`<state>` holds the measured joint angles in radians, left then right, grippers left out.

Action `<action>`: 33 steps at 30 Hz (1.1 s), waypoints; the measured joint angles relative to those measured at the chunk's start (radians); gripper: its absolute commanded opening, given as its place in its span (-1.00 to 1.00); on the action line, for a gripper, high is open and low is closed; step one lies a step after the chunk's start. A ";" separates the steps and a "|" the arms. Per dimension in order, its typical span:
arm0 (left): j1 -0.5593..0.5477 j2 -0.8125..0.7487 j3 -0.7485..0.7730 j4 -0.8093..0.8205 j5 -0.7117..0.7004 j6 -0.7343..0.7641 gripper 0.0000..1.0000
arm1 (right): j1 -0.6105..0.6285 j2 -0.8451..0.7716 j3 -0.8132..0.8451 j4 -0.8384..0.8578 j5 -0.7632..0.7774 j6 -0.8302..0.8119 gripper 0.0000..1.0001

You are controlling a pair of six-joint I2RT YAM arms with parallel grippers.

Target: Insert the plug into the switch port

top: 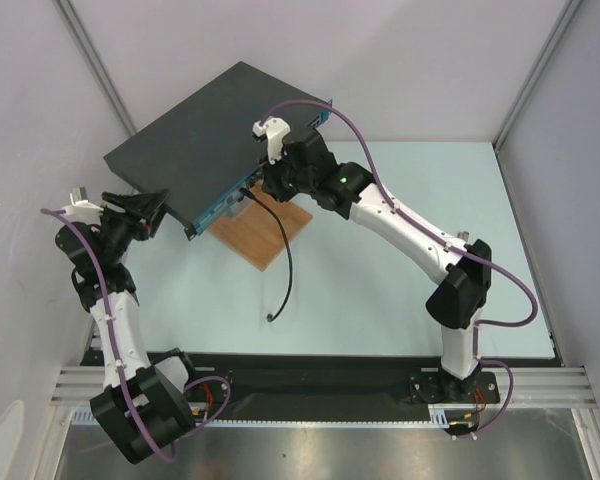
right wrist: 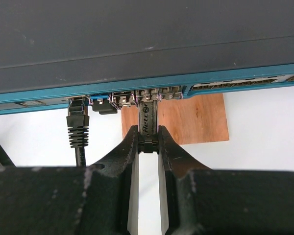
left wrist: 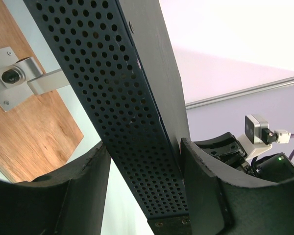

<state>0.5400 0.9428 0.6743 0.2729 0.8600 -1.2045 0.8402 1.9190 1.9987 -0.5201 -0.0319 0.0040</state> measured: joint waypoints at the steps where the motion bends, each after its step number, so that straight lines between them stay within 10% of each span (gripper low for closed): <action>1: 0.000 0.000 0.000 0.000 0.000 0.000 -0.99 | 0.001 0.002 0.007 -0.007 0.001 0.000 -1.00; 19: 0.000 0.000 0.000 0.002 -0.011 -0.001 -1.00 | 0.008 0.057 0.124 -0.113 0.016 0.003 -1.00; 33: 0.002 0.002 0.000 0.005 -0.019 -0.002 -0.99 | 0.009 0.061 0.126 -0.111 0.011 0.010 -0.58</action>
<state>0.5415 0.9447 0.6743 0.2779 0.8406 -1.2060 0.8490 1.9797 2.1242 -0.6315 -0.0212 0.0135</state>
